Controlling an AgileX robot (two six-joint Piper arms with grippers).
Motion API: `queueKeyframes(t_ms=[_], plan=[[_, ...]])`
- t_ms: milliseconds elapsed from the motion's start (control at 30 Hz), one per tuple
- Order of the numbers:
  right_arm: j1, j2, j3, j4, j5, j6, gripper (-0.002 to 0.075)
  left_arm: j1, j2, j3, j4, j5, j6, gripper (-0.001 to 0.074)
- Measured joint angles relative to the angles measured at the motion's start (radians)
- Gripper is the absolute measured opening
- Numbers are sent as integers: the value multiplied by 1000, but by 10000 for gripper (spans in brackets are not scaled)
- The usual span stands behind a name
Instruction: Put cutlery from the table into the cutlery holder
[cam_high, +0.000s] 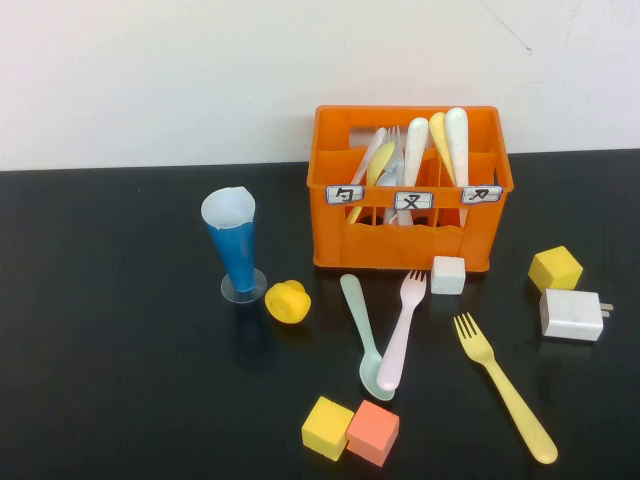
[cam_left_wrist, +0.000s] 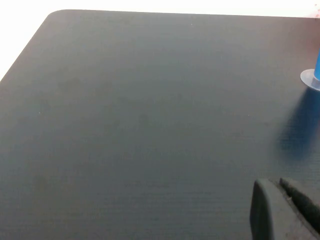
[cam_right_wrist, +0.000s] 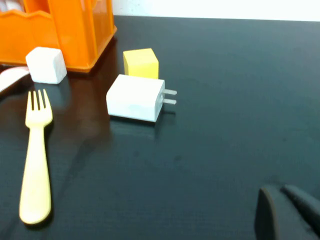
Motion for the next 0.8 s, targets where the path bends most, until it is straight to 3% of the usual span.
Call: queueKeyframes(t_ms=[800], plan=[[0,0,0,19,0,0,-3,0,0,0,0,0,0,-1]])
